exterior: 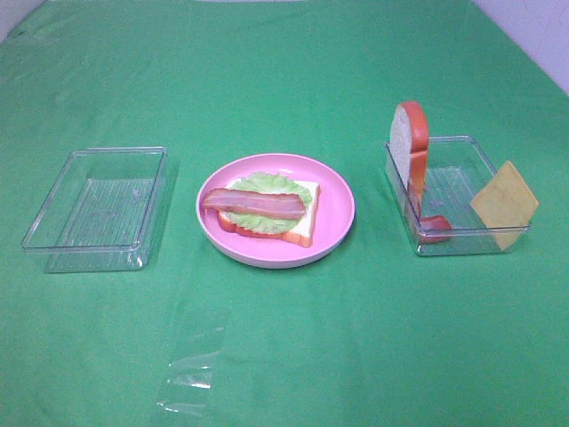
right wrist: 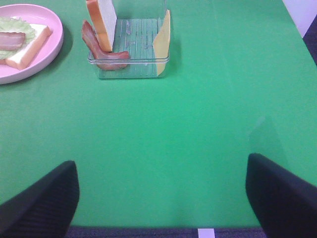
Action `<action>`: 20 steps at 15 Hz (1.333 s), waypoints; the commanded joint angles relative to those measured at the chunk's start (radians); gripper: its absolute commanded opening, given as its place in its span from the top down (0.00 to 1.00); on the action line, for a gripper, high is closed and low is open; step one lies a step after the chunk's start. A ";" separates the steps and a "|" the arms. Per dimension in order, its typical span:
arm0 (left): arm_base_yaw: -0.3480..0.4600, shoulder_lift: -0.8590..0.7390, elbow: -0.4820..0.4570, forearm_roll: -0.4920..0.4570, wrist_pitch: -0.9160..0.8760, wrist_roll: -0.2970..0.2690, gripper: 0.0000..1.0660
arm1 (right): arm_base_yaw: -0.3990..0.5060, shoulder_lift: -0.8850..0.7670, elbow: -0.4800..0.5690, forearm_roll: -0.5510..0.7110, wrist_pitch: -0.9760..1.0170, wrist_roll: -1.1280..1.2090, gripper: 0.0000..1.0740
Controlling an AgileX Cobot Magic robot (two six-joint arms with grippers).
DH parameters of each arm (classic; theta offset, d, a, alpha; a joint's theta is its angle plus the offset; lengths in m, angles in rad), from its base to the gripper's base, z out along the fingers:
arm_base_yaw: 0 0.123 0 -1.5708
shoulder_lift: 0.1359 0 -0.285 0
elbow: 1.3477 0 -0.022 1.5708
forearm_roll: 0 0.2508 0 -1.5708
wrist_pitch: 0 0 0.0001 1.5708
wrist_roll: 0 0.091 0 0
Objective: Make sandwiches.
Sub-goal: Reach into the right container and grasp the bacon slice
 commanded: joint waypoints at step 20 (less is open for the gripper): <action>0.000 -0.013 0.002 -0.006 -0.019 0.004 0.06 | 0.000 0.196 -0.084 0.008 -0.212 0.012 0.18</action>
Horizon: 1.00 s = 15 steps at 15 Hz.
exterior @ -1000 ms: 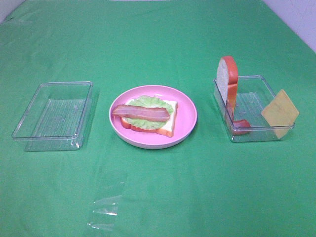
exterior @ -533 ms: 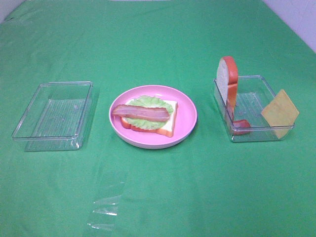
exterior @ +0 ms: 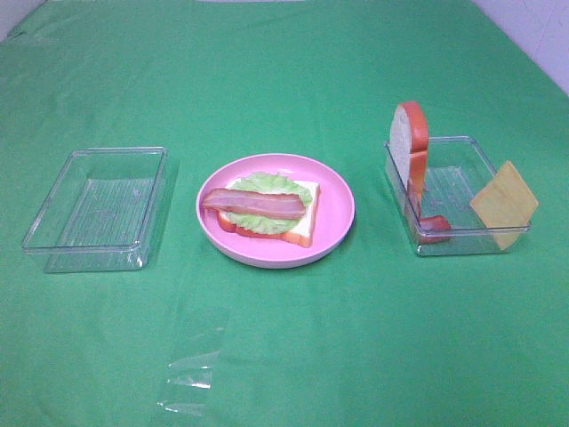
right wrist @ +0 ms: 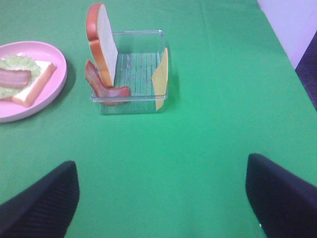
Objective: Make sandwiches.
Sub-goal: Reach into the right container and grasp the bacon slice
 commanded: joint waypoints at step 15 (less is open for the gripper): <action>0.000 -0.013 0.002 -0.006 -0.007 0.001 0.06 | 0.000 1.098 -0.290 0.032 -0.350 -0.003 0.18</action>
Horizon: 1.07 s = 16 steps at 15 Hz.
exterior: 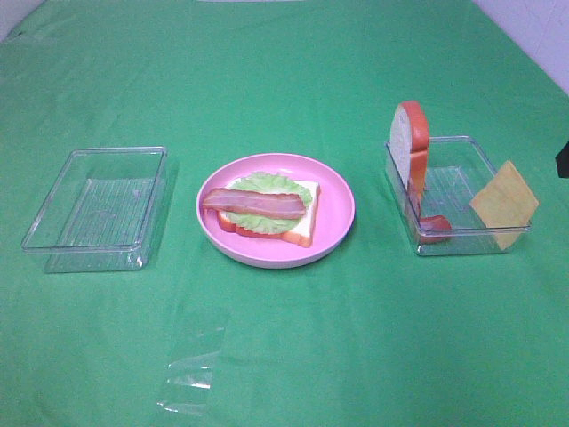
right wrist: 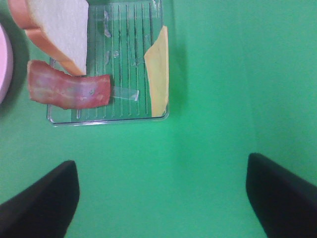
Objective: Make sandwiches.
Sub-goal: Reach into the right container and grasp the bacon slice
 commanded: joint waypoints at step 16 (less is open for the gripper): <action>0.000 -0.013 0.002 -0.006 -0.005 0.001 0.06 | 0.269 0.394 -0.212 0.164 -0.072 0.005 0.19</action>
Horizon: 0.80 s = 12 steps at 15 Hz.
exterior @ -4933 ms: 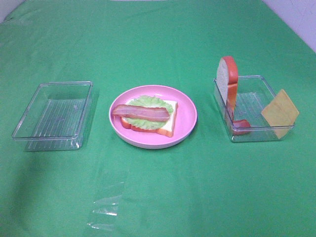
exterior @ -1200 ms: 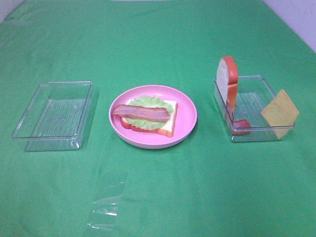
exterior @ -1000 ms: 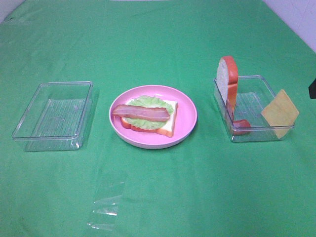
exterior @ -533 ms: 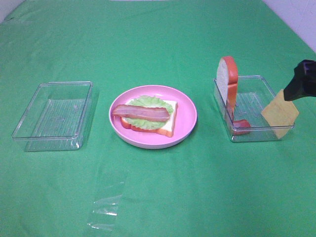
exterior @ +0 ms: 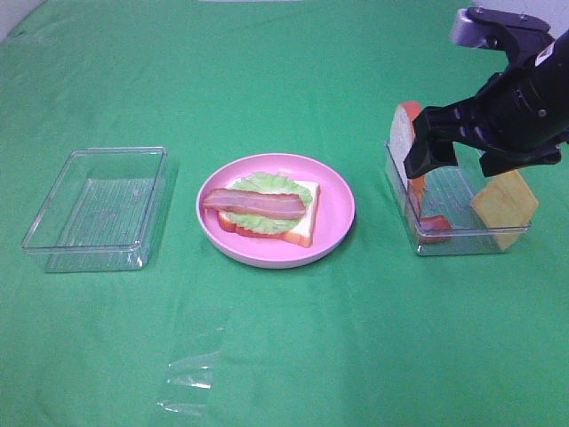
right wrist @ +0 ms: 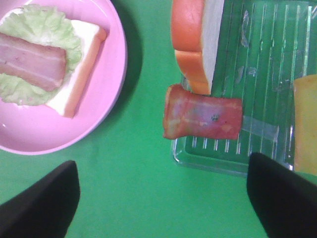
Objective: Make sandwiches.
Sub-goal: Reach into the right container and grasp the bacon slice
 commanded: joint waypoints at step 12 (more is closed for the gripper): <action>0.000 -0.013 0.002 -0.006 -0.005 0.001 0.06 | 0.003 0.291 -0.112 -0.065 -0.118 0.004 0.19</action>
